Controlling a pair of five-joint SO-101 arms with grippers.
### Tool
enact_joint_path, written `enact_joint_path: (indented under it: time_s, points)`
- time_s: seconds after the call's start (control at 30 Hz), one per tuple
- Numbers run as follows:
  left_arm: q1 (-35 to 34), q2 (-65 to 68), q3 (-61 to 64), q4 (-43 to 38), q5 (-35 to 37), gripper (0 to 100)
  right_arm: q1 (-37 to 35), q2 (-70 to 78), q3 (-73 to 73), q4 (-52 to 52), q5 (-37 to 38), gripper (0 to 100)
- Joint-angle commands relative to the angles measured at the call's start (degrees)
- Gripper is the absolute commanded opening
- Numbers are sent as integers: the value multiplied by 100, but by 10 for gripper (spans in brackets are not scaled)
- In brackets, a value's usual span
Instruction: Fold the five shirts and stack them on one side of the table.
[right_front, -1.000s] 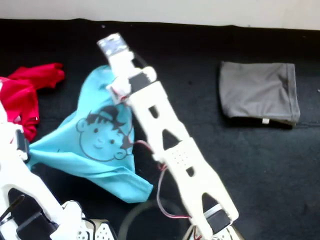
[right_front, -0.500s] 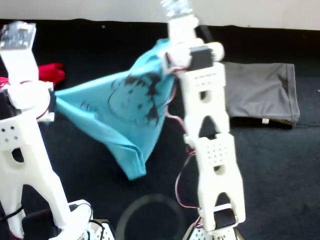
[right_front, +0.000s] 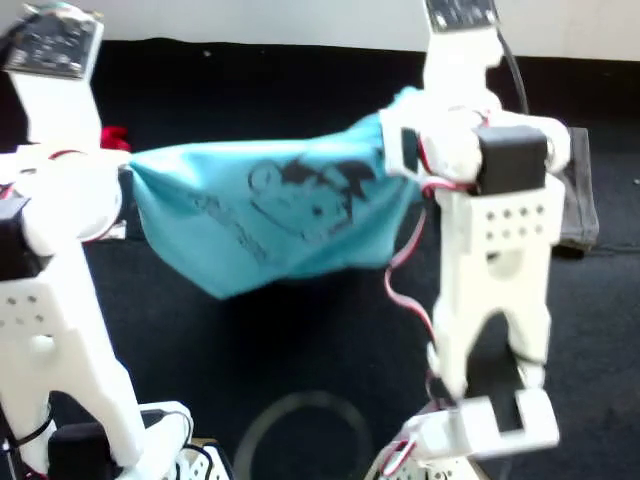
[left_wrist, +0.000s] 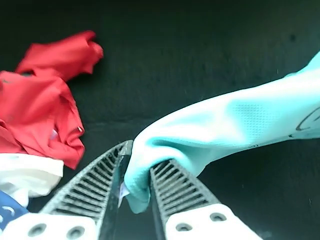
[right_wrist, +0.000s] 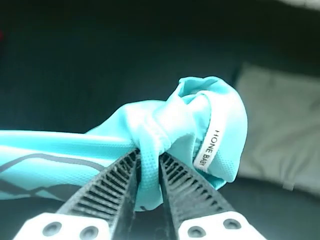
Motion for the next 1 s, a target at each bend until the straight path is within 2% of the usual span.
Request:
enact_joint_path:
  time_s: [0.0,0.2,0.3,0.37,0.5,0.97]
  points:
    - [251,-101,910,18,26,8,31,-1270,2360,-532,-149,6]
    - [585,-92,2985,-211,18,9,40,-2985,6378,-2237,-123,6]
    - [602,-119,3837,-633,18,9,163,-3591,7873,-2897,-105,6]
    - [593,-119,4242,-879,18,9,259,-3899,8558,-3257,229,6]
    - [593,-127,4760,-1222,18,9,277,-4189,9191,-3442,870,6]
    - [567,-127,5200,-1521,44,9,277,-4295,9288,-3433,888,9]
